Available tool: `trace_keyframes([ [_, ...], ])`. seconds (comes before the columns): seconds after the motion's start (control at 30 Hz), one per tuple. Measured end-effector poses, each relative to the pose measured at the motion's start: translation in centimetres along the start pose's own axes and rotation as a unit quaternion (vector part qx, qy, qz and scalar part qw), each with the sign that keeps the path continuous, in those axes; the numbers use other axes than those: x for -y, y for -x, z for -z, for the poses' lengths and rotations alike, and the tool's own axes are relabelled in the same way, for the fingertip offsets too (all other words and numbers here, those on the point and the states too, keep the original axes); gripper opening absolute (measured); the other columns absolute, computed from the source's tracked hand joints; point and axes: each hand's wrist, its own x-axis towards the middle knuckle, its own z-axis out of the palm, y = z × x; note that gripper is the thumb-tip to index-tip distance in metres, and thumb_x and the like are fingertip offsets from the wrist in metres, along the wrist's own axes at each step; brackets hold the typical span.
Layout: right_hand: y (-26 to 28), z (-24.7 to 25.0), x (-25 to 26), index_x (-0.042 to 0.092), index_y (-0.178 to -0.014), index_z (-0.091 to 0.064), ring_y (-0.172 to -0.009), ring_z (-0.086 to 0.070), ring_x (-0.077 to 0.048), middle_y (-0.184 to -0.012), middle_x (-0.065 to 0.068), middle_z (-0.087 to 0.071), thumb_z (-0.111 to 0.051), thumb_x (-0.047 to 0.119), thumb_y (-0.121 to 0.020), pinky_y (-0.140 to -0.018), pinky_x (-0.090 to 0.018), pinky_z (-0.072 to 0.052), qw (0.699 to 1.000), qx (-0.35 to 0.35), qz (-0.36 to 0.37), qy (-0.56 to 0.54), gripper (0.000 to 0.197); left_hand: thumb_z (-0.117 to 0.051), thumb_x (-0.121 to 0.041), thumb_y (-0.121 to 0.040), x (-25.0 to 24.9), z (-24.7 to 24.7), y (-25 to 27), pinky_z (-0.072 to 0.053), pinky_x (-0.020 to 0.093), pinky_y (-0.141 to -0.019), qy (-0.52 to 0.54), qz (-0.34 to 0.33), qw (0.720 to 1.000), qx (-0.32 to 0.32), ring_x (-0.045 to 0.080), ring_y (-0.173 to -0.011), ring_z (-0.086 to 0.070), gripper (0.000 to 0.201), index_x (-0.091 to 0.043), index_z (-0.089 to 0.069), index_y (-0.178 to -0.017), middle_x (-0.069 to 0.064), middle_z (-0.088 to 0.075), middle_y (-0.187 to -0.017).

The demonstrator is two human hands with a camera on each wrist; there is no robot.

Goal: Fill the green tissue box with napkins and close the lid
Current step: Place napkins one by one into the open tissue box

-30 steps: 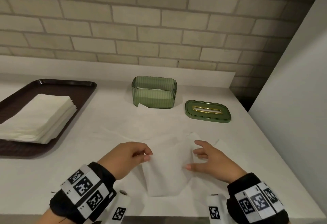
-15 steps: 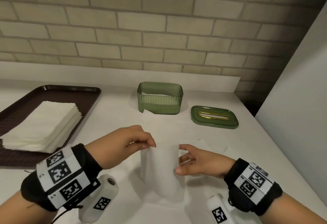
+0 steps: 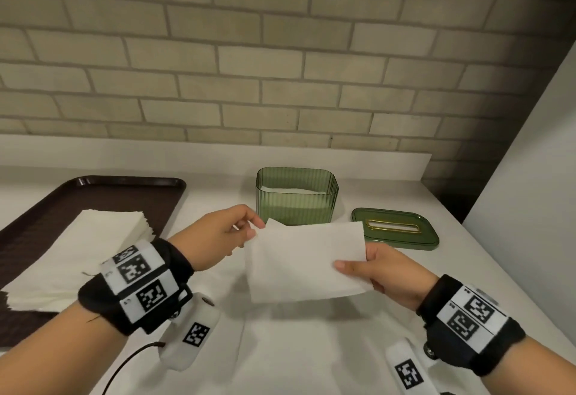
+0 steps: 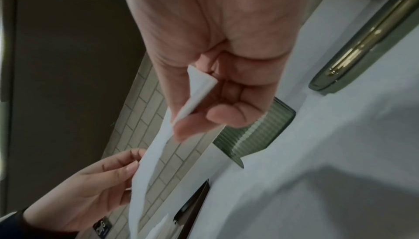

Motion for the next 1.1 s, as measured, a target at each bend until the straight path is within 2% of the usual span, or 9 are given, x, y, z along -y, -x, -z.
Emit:
trace_keyframes([
  [0.1,-1.3,0.1,1.9,0.011,-0.103,-0.068,-0.070,-0.064,-0.006,-0.095,0.000,-0.072,-0.069,0.019,-0.083,-0.053,-0.017,-0.048,0.998,-0.060,0.004,0.016,0.021,-0.049,-0.013,-0.095,0.2,0.6,-2.9,-0.056,0.024,-0.074,0.057,0.014,0.998,-0.036,0.010,-0.067,-0.057,0.016,-0.025,-0.059,-0.096,-0.006,-0.051,-0.087],
  [0.3,-5.4,0.7,6.1,0.008,-0.109,-0.062,-0.065,-0.059,-0.007,-0.093,-0.003,-0.066,-0.062,0.008,-0.088,-0.049,-0.013,-0.044,0.990,-0.134,0.011,-0.037,0.020,-0.052,-0.003,-0.092,-0.5,1.5,-9.7,-0.052,0.021,-0.049,0.234,0.071,0.962,-0.121,0.014,-0.067,-0.052,0.018,-0.019,-0.049,-0.087,0.002,-0.047,-0.089],
  [0.4,-8.0,0.9,7.4,0.004,-0.117,-0.057,-0.071,-0.058,-0.012,-0.101,-0.006,-0.064,-0.061,0.005,-0.088,-0.051,-0.014,-0.046,0.986,-0.160,0.030,-0.029,0.029,-0.067,-0.013,-0.085,-0.2,1.5,-12.8,-0.047,0.031,-0.066,0.223,0.088,0.963,-0.128,0.018,-0.081,-0.052,0.031,-0.015,-0.047,-0.108,0.002,-0.050,-0.100],
  [0.47,-9.8,1.2,8.0,0.001,-0.121,-0.054,-0.067,-0.058,-0.012,-0.093,-0.005,-0.063,-0.060,0.002,-0.088,-0.048,-0.013,-0.046,0.983,-0.177,0.036,-0.023,0.034,-0.071,-0.011,-0.081,0.2,1.4,-14.3,-0.043,0.028,-0.077,0.176,0.075,0.971,-0.141,0.017,-0.091,-0.050,0.047,-0.009,-0.046,-0.121,0.005,-0.051,-0.107],
  [0.67,-15.4,3.0,8.3,-0.001,-0.128,-0.042,-0.062,-0.058,-0.014,-0.083,-0.006,-0.057,-0.056,-0.003,-0.090,-0.038,-0.014,-0.044,0.972,-0.231,-0.010,-0.034,0.041,-0.072,-0.002,-0.077,2.5,0.6,-18.3,-0.040,0.029,-0.096,0.131,0.061,0.975,-0.166,0.025,-0.119,-0.050,0.049,-0.004,-0.050,-0.121,0.014,-0.052,-0.128],
  [0.83,-18.9,4.0,7.4,0.005,-0.143,-0.029,-0.088,-0.055,-0.021,-0.131,-0.011,-0.044,-0.065,0.007,-0.087,-0.058,-0.029,-0.054,0.961,-0.264,-0.047,0.068,0.067,-0.070,-0.007,-0.080,3.5,0.2,-20.3,-0.036,0.018,-0.088,0.062,0.065,0.982,-0.164,0.019,-0.118,-0.052,0.032,-0.012,-0.063,-0.111,0.005,-0.060,-0.120],
  [0.9,-19.8,4.4,7.1,0.005,-0.139,-0.034,-0.083,-0.058,-0.022,-0.128,-0.011,-0.045,-0.068,0.010,-0.083,-0.064,-0.033,-0.058,0.957,-0.261,-0.041,0.120,0.066,-0.069,-0.010,-0.081,3.6,0.0,-20.8,-0.036,0.016,-0.087,0.010,0.063,0.986,-0.156,0.017,-0.115,-0.054,0.026,-0.016,-0.067,-0.106,0.002,-0.062,-0.118],
  [1.03,-20.3,5.1,7.1,0.007,-0.136,-0.038,-0.101,-0.058,-0.026,-0.133,-0.012,-0.048,-0.068,0.009,-0.082,-0.051,-0.022,-0.053,0.944,-0.227,-0.031,0.236,0.061,-0.069,-0.017,-0.083,2.9,-0.6,-21.3,-0.036,0.014,-0.085,-0.117,0.074,0.985,-0.107,0.018,-0.111,-0.056,0.029,-0.018,-0.068,-0.112,0.003,-0.061,-0.120],
  [1.1,-20.3,5.2,7.2,0.008,-0.138,-0.036,-0.112,-0.056,-0.026,-0.133,-0.012,-0.048,-0.066,0.010,-0.083,-0.064,-0.025,-0.054,0.927,-0.206,-0.038,0.312,0.063,-0.068,-0.020,-0.084,2.6,-1.0,-21.4,-0.038,0.016,-0.088,-0.153,0.089,0.981,-0.084,0.018,-0.113,-0.056,0.034,-0.017,-0.065,-0.117,0.004,-0.058,-0.124],
])
